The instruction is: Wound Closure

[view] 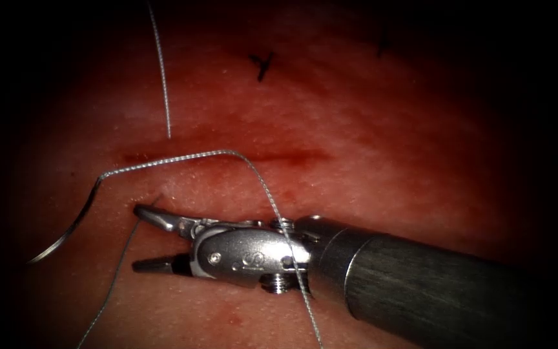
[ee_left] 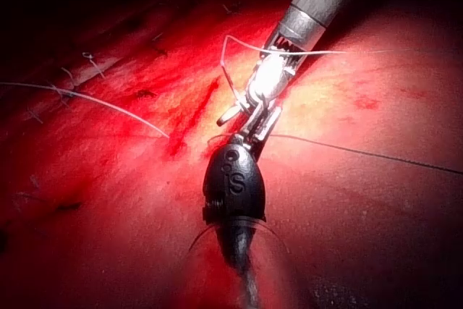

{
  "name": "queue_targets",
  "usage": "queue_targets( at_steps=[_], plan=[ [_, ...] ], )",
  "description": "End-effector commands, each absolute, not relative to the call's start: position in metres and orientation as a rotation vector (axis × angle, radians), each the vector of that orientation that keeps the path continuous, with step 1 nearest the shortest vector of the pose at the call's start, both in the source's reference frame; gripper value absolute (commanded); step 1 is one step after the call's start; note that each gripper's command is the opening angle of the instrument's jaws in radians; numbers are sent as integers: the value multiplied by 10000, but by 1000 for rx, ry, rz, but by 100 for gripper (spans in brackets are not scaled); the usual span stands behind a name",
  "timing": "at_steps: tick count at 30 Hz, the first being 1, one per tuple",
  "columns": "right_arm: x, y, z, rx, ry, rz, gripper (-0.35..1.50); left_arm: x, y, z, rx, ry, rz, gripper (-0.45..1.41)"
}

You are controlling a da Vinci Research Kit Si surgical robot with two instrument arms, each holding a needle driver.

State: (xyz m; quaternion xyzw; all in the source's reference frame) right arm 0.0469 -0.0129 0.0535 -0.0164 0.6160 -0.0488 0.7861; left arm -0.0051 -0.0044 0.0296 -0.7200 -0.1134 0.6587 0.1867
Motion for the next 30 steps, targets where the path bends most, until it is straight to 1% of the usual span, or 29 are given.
queue_targets(
  at_steps=[1, 12, 14, 15, 16, 17, 18, 24, 30],
  plan=[
    [479, -106, 559, -65, 1312, -107, 98, -57, -43, 301, -2033, -313, 1857, -45],
    [485, -103, 576, -79, 1300, -106, 98, -57, -43, 301, -2033, -313, 1857, -45],
    [488, -104, 579, -82, 1298, -107, 95, -57, -43, 301, -2033, -313, 1857, -45],
    [489, -105, 581, -86, 1295, -106, 90, -57, -43, 301, -2033, -313, 1857, -45],
    [490, -105, 582, -91, 1287, -103, 75, -57, -43, 301, -2033, -313, 1857, -45],
    [489, -107, 583, -110, 1259, -88, 18, -57, -43, 301, -2033, -313, 1857, -45],
    [486, -108, 584, -114, 1247, -84, -33, -57, -43, 301, -2033, -313, 1857, -45],
    [474, -114, 574, -93, 1269, -102, -35, -56, -43, 300, -2033, -314, 1857, -45],
    [473, -162, 528, -50, 1350, -158, -35, -56, -43, 300, -2033, -314, 1857, -45]
  ],
)
